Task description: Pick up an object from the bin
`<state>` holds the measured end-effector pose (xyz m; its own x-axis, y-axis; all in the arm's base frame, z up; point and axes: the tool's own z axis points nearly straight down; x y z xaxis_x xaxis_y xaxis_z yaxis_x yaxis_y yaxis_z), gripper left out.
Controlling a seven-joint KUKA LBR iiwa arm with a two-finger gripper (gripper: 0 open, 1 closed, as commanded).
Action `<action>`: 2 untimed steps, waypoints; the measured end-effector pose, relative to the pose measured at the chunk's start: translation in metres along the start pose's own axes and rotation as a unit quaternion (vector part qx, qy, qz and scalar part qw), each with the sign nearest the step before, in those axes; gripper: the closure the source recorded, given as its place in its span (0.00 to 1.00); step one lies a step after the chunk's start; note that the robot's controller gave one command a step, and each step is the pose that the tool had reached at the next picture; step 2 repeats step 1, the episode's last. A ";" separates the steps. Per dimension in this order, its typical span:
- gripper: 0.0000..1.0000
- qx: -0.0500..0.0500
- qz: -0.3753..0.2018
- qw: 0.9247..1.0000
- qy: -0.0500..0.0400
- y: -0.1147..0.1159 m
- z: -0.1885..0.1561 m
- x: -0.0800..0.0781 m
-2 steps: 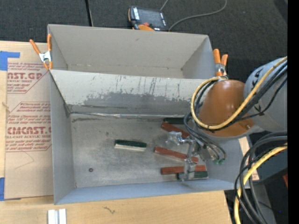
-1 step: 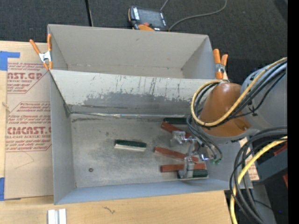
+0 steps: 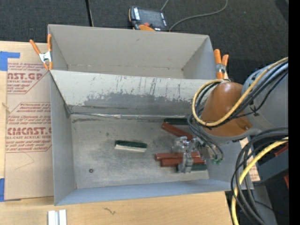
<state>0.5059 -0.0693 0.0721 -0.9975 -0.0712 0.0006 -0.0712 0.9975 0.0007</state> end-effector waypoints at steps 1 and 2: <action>1.00 0.003 0.000 1.000 -0.005 -0.077 -0.145 0.001; 1.00 0.003 0.000 1.000 -0.005 -0.077 -0.145 0.001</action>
Offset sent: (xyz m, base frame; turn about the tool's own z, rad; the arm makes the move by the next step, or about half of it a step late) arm 0.0029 -0.0747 0.1406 -0.0037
